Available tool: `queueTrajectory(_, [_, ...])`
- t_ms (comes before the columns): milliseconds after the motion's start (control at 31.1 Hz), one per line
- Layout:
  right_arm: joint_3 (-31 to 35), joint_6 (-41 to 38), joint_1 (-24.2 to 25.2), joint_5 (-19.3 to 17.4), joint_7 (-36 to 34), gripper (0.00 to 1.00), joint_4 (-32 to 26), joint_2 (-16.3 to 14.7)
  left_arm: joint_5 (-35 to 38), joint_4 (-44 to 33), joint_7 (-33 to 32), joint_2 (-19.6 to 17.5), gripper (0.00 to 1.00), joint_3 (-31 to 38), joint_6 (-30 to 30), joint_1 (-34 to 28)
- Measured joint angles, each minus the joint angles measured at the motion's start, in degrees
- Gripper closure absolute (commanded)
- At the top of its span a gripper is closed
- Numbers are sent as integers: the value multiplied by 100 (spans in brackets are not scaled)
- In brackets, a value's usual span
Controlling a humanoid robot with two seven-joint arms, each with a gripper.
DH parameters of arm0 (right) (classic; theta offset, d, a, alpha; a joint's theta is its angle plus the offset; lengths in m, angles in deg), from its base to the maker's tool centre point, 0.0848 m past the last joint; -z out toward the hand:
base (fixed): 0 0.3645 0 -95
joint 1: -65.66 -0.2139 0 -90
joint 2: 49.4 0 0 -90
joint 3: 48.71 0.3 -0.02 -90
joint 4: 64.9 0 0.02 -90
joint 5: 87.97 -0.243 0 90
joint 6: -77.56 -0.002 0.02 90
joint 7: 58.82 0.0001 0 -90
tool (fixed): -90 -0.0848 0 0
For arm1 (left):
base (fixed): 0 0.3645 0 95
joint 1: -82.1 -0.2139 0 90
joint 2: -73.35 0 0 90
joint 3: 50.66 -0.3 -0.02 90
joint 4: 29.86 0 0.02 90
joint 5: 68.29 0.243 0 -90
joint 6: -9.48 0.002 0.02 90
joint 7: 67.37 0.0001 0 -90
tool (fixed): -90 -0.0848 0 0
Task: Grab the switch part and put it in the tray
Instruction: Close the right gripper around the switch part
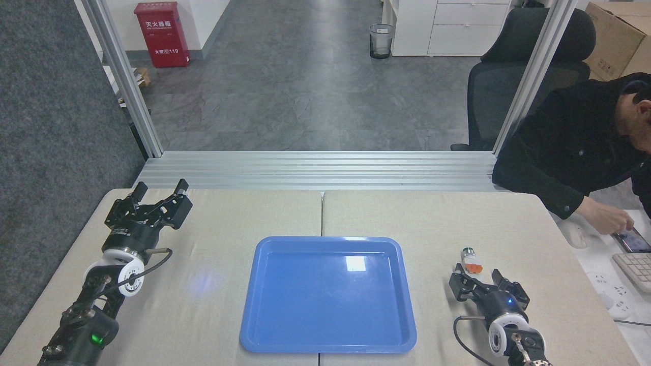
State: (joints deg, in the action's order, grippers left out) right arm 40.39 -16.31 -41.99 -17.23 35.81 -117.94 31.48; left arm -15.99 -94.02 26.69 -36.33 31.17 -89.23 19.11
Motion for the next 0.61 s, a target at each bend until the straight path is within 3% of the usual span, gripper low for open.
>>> queueTrajectory(193, [-83,15,-58,-27,-17,74,124,67,0,0,0,0,0,0,0,0])
queueTrajectory(321, [-122,24,-75,-39,-40,100,159,130,0,0,0,0,0,0,0,0])
queueTrajectory(611, [-183,33,-80,-53,-11,100,-11,273,0,0,0,0,0,0,0,-1])
